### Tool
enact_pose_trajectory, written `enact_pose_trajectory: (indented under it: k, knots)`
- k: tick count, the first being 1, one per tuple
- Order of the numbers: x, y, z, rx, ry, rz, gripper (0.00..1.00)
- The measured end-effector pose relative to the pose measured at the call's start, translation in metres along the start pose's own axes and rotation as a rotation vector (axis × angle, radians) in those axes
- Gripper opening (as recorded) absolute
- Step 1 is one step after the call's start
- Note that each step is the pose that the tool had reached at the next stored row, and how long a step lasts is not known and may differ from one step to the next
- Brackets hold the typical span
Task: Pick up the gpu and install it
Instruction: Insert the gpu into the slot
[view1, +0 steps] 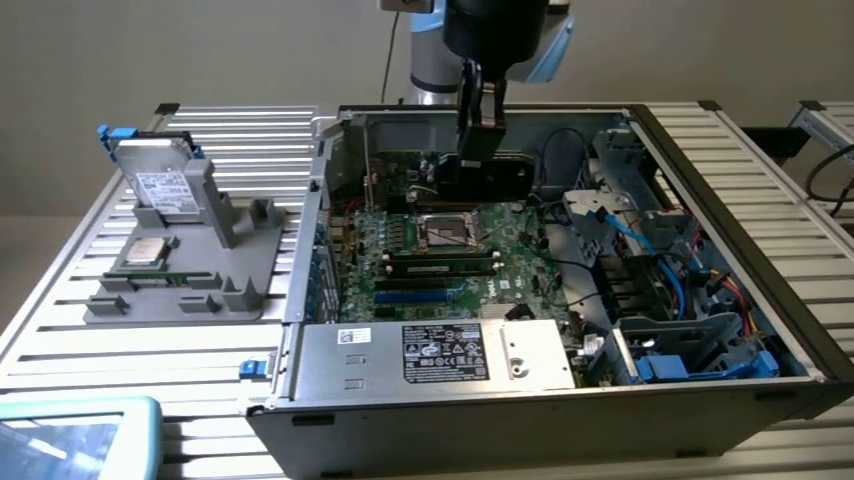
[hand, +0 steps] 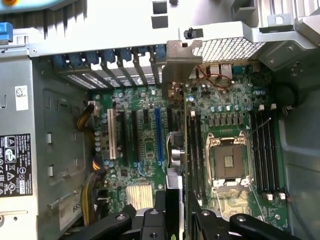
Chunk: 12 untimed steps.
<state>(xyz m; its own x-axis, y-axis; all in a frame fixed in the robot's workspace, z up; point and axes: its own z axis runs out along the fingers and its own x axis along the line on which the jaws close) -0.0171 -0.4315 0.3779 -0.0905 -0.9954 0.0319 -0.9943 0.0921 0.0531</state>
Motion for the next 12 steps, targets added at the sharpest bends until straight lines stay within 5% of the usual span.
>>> enact_pose_trajectory:
  k: [12]
  knots:
    - [0.010, 0.0006, 0.0179, -0.0043, 0.0009, -0.011, 0.27]
